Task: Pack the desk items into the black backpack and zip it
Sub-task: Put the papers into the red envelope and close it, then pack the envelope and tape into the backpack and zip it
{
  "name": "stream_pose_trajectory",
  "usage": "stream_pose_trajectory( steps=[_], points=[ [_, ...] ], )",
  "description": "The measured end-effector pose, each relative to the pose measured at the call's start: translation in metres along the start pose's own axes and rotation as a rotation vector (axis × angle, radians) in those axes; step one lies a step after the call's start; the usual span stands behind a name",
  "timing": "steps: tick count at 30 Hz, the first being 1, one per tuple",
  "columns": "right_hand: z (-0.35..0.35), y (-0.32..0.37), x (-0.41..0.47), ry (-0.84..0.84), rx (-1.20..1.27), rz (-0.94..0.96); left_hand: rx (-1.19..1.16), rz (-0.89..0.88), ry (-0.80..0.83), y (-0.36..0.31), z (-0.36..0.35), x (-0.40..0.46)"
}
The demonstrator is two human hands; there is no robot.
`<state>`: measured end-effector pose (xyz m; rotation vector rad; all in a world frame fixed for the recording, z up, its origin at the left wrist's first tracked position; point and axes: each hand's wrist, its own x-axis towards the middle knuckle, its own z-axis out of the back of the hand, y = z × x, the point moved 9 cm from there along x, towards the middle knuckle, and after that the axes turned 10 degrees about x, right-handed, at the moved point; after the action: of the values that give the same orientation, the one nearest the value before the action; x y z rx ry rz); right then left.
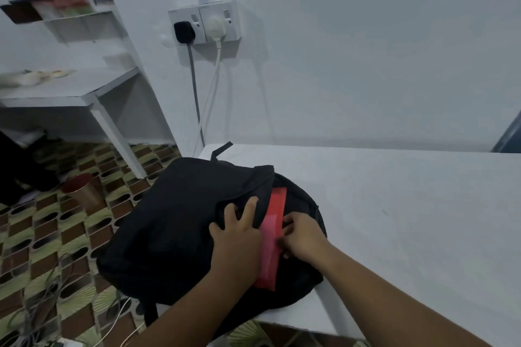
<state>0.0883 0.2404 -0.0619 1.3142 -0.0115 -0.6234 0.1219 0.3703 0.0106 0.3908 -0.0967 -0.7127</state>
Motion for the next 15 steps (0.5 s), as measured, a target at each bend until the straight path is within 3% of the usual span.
stream_pose_trajectory(
  steps=[6, 11, 15],
  points=[
    [0.02, -0.005, -0.04, -0.2, -0.066, 0.222, -0.17, -0.007, -0.15, -0.008, 0.005, 0.003],
    [0.06, -0.001, -0.079, -0.358, -0.125, 0.332, -0.5, -0.209, -0.453, -0.06, 0.036, -0.003],
    [0.126, -0.019, -0.115, -0.584, -0.006, 0.283, -0.728, -0.222, -0.361, -0.103, 0.057, 0.006]
  ],
)
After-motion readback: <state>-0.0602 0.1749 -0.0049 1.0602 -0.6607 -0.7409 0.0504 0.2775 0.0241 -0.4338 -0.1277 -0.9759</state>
